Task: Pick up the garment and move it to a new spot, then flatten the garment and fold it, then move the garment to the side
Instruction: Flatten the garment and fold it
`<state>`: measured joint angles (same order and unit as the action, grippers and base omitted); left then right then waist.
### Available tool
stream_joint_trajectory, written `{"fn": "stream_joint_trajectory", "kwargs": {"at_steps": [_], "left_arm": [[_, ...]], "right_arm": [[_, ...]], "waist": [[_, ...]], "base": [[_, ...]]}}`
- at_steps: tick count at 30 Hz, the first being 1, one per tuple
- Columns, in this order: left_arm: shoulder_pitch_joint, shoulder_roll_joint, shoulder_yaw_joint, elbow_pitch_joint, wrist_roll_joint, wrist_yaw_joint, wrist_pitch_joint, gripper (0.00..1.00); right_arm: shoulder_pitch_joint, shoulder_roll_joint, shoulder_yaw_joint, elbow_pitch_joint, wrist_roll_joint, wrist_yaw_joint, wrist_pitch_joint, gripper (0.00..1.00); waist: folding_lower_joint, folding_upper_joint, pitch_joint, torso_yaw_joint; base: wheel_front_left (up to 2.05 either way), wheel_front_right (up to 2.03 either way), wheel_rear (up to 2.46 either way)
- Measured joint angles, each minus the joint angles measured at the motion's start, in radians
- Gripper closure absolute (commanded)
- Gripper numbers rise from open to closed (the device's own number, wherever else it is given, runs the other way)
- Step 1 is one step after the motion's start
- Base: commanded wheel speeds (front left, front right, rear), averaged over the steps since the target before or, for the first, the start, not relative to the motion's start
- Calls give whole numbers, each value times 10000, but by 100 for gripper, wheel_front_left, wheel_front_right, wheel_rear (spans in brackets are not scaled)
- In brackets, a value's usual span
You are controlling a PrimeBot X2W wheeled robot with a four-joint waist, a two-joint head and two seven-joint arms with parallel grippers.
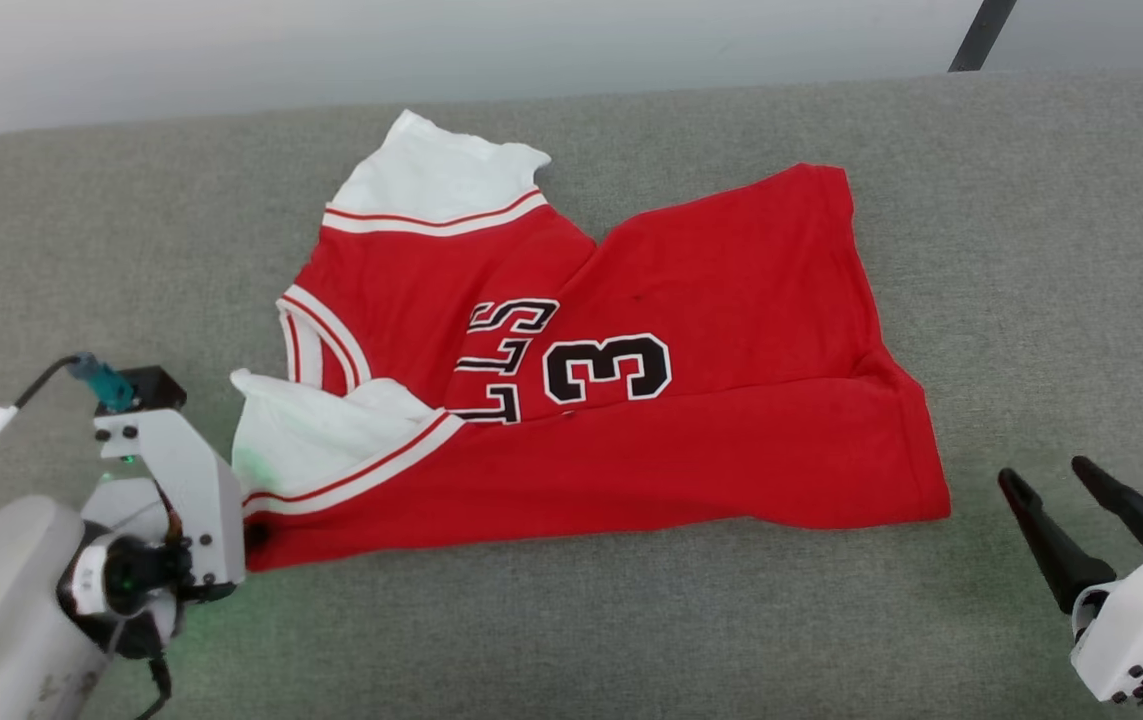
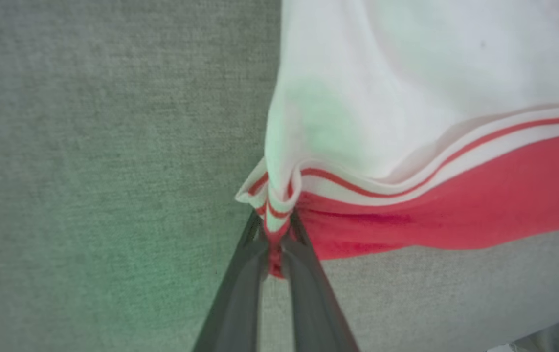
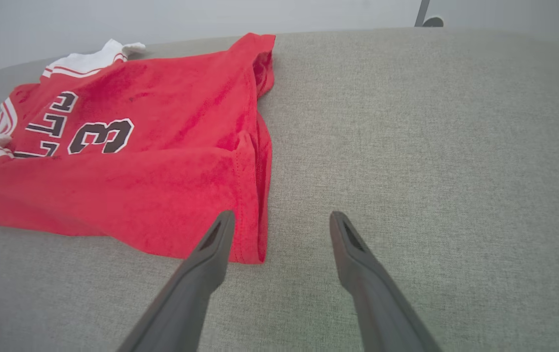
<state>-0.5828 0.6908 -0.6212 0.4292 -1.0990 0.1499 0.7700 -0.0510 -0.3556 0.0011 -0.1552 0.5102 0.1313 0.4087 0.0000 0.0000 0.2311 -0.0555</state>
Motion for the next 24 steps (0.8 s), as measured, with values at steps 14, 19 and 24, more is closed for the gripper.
{"fn": "stream_joint_trajectory", "kwargs": {"at_steps": [14, 19, 24], "left_arm": [[-559, -545, -117, 571, 23, -508, -203, 100], [-867, -803, -186, 757, 90, -621, -307, 100], [-1088, -1045, -213, 976, 92, -796, -403, 100]], "right_arm": [[-1233, 56, 159, 738, 253, 0, 2811, 0], [-1955, 144, 357, 1733, 167, 0, 3616, 0], [-2546, 276, 621, 2857, 6, 0, 4236, 0]], "waist": [[0, 0, 260, 347], [0, 0, 400, 571], [0, 0, 520, 781]], "base": [[0, 0, 0], [0, 0, 0], [0, 0, 0]]}}
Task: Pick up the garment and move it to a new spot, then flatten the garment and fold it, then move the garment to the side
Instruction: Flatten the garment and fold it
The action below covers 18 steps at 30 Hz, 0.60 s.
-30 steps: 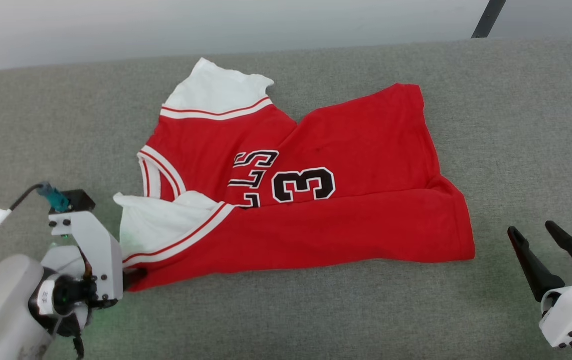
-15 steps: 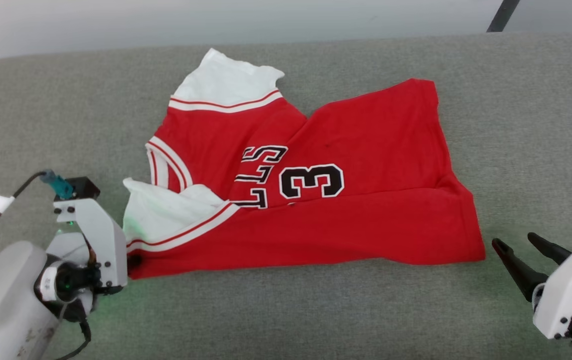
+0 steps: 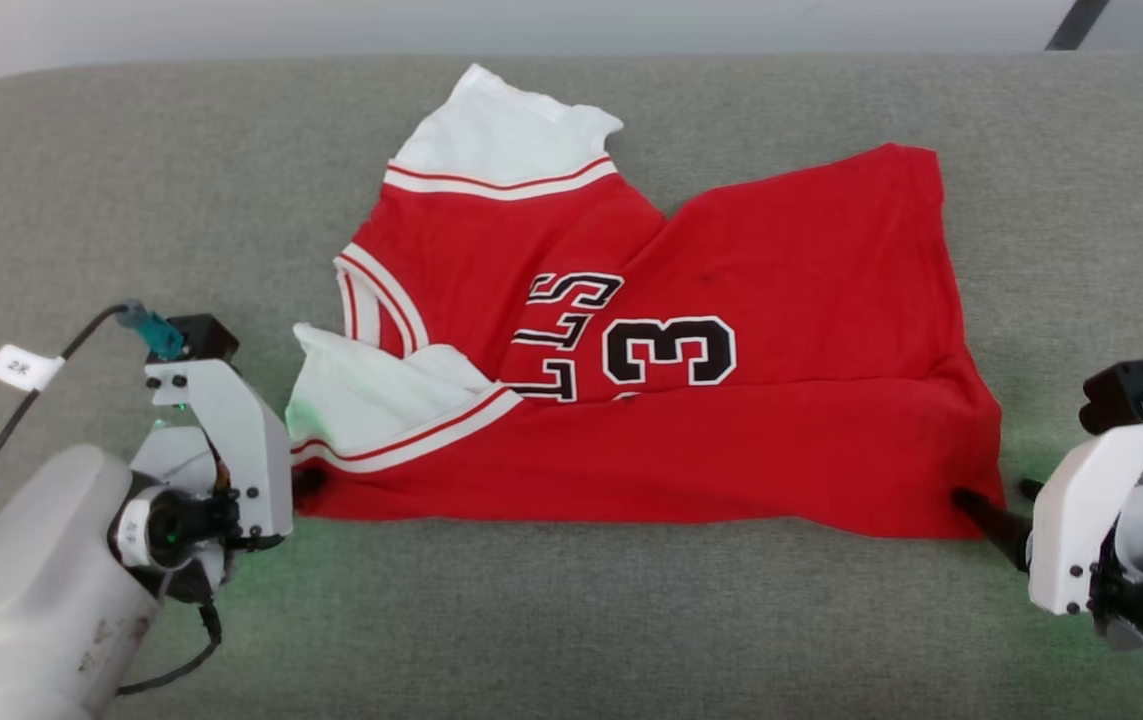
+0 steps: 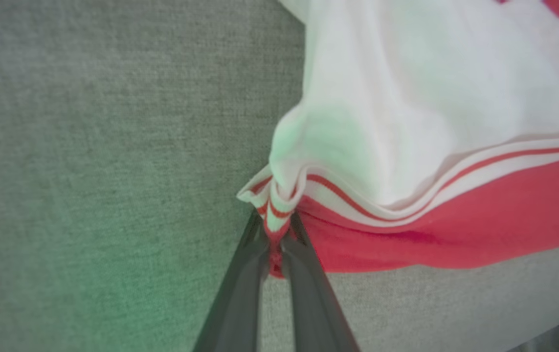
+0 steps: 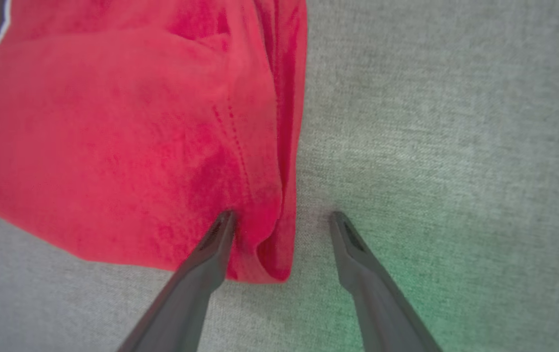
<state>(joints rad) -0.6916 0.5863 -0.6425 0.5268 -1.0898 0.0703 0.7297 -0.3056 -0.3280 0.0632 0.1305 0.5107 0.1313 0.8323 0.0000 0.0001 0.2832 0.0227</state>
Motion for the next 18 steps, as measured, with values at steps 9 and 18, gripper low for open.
{"fn": "stream_joint_trajectory", "kwargs": {"at_steps": [9, 18], "left_arm": [[-105, -211, 21, 314, -50, -188, -209, 100], [127, -13, -8, -21, -75, -84, -226, 100]], "right_arm": [[-429, -226, 293, 631, 171, 2, 211, 100], [216, -662, -2, -10, 453, 2, 531, 100]], "waist": [[0, 0, 20, 239], [0, 0, -262, 243]], "base": [[0, 0, 0], [0, 0, 0]]}}
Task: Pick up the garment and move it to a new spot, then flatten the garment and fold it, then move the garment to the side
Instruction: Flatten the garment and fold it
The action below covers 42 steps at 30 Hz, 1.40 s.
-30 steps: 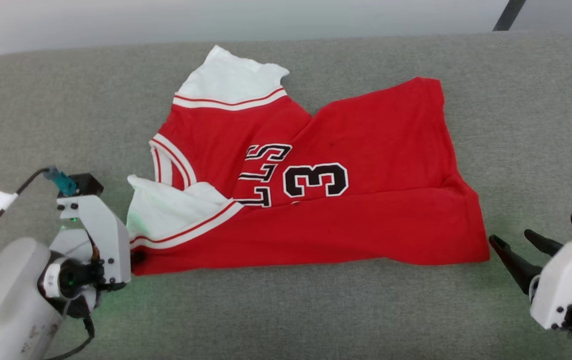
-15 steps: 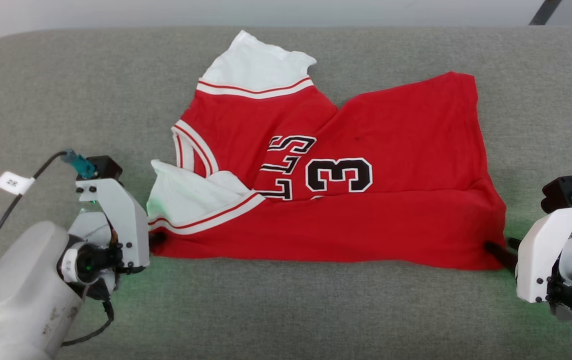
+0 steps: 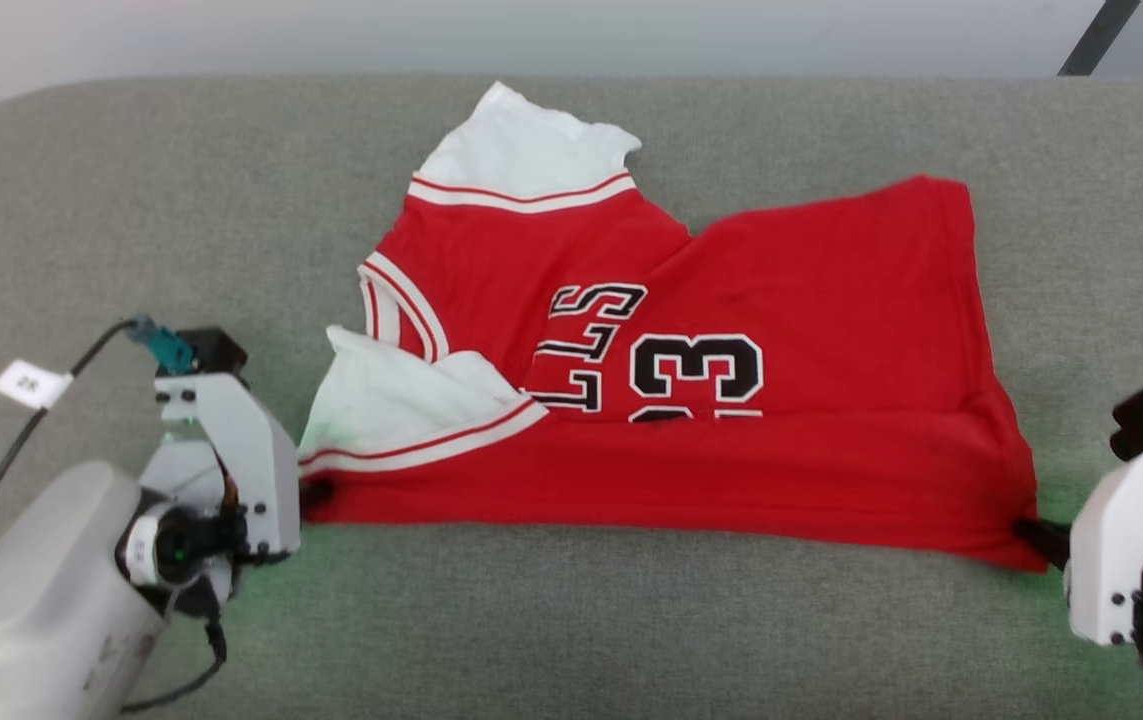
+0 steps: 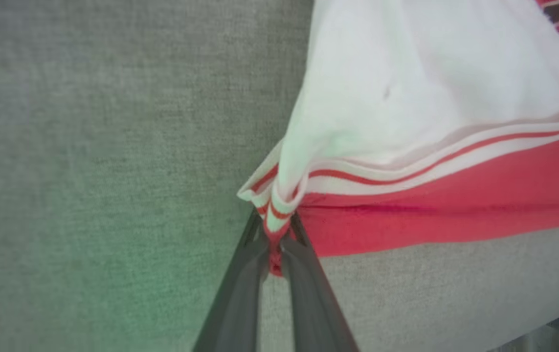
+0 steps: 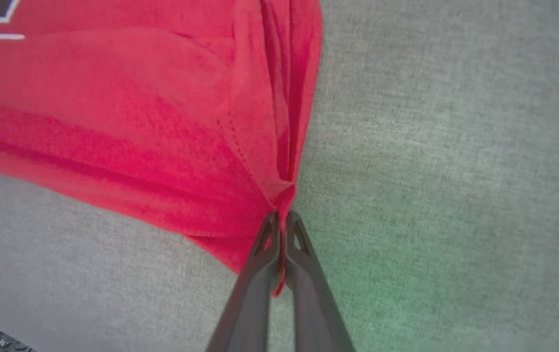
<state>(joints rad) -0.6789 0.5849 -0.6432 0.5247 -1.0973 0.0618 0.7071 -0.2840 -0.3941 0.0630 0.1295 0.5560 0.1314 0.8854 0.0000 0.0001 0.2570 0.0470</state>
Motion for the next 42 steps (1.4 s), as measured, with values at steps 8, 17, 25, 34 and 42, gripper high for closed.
{"fn": "stream_joint_trajectory", "kwargs": {"at_steps": [8, 17, 25, 34, 42], "left_arm": [[1123, 523, -142, -1260, -77, 545, 347, 100], [2667, 1062, -257, -3003, -261, 1329, 504, 100], [3328, 1177, -314, -3595, -353, 1630, 453, 82], [3368, 1208, -303, -3806, -291, 1701, 307, 0], [3411, 1597, -59, -4266, -334, 1789, 242, 0]], "right_arm": [[1278, -13, -570, -1091, 58, 0, 577, 100], [2756, 430, -1327, -1988, -119, 0, 1325, 100], [3202, 834, -1457, -2232, -301, 0, 1419, 100], [3201, 940, -1421, -2257, -531, -2, 1290, 0], [3197, 968, -1494, -2516, -548, -2, 963, 0]], "waist": [[0, 0, -404, -15], [0, 0, -747, 12], [0, 0, -850, 21], [-1, 0, -876, -16], [-1, 0, -966, -78]], "base": [[0, 0, 0], [0, 0, 0], [0, 0, 0], [0, 0, 0], [0, 0, 0]]}}
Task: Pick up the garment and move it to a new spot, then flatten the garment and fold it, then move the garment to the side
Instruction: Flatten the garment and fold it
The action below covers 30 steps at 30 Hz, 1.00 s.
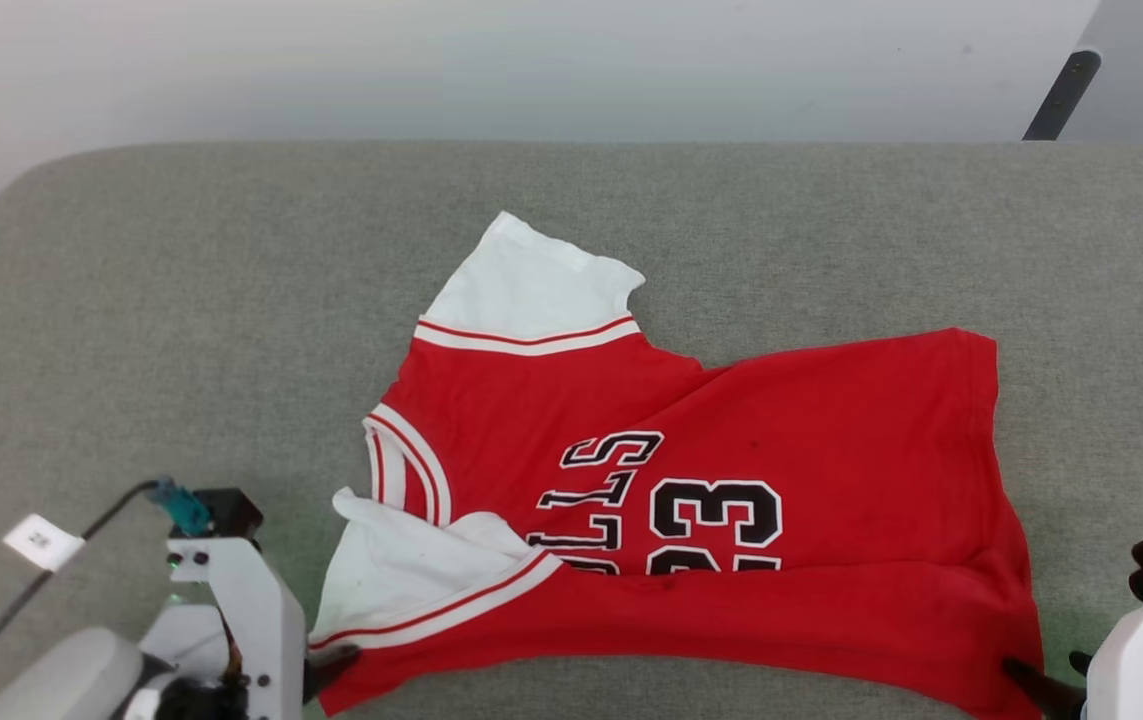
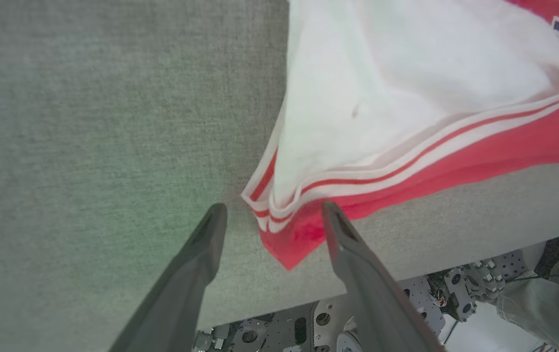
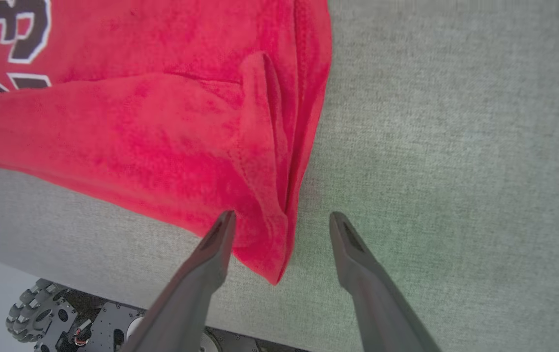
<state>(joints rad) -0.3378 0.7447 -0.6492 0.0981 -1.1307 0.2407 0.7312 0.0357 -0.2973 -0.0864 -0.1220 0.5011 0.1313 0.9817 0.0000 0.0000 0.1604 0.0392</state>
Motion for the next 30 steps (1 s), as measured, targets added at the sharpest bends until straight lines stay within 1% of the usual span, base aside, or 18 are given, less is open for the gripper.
{"fn": "stream_joint_trajectory", "kwargs": {"at_steps": [5, 9, 13, 15, 17, 19, 23, 30], "left_arm": [[-19, 445, 272, -531, -12, 75, -21, 0], [-242, 779, 541, -1070, 132, 221, -119, 0], [-841, 901, 899, -1473, 380, 215, -481, 0], [-1201, 932, 1001, -1528, 616, 123, -671, 0], [-1641, 928, 1072, -1488, 886, -67, -932, 0], [-2130, 813, 1143, -1336, 1141, -303, -1267, 0], [-3055, 468, 1214, -671, 1561, -569, -1762, 0], [-4760, -222, 1143, 685, 2274, -1294, -2681, 0]], "right_arm": [[7, 31, 17, -295, -19, 0, -395, 0], [16, 40, 81, -675, -86, 0, -986, 0], [-8, -42, 295, -1072, -199, -2, -2115, 0], [-69, -196, 552, -1214, -286, -2, -2788, 0], [-251, -337, 773, -1319, -428, -2, -3578, 0], [-453, -476, 1020, -1352, -556, -2, -4362, 0], [-1028, -750, 1521, -1304, -1028, -2, -6217, 0], [-1851, -744, 2205, -821, -1829, 0, -8798, 0]], "waist": [[1, 0, -66, -50], [0, 0, -90, -129], [0, 0, -55, -222], [1, 0, -24, -291], [0, 0, 20, -375], [1, 1, 79, -469], [0, 0, 266, -670], [0, 0, 740, -1093]], "base": [[0, 0, 0], [0, 0, 0], [0, 0, 0], [0, 0, 0], [0, 0, 0], [0, 0, 0], [0, 0, 0], [0, 0, 0]]}}
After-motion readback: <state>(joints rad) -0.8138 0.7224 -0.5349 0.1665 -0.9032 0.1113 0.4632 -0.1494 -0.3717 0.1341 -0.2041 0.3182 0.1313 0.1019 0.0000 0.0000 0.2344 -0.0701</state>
